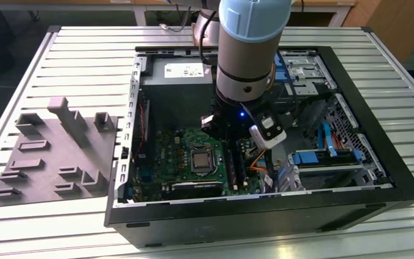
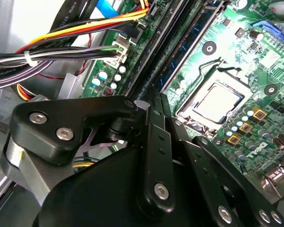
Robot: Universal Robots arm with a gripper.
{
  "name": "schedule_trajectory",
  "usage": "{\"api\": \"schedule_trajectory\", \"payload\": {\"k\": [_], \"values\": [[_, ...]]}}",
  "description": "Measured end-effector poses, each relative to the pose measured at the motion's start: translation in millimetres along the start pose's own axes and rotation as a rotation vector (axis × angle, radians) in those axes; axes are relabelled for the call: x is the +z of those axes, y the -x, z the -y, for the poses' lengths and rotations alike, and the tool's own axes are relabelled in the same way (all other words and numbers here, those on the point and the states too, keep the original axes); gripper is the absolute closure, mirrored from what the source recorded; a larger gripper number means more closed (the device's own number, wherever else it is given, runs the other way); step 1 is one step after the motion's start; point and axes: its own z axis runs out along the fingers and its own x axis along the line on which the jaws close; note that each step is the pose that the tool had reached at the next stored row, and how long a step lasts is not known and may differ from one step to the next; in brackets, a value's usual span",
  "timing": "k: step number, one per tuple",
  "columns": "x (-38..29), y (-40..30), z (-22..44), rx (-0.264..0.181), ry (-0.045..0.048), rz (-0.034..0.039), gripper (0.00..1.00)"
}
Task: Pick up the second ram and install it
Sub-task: 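Insert the second ram into the second slot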
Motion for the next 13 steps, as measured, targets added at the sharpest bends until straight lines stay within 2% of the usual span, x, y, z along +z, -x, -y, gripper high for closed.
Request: {"api": "schedule_trajectory", "payload": {"k": [7, 8, 10, 13], "values": [[2.7, 0.0, 0.0, 0.0, 0.0007, 0.0003, 0.88], [2.9, -0.1, 0.0, 0.0, 0.0004, 0.0001, 0.82], [3.4, -0.1, 0.1, 0.0, -0.0001, 0.0, 0.82], [-0.2, 0.1, -0.2, 0.0, 0.0016, 0.0007, 0.82]]}}
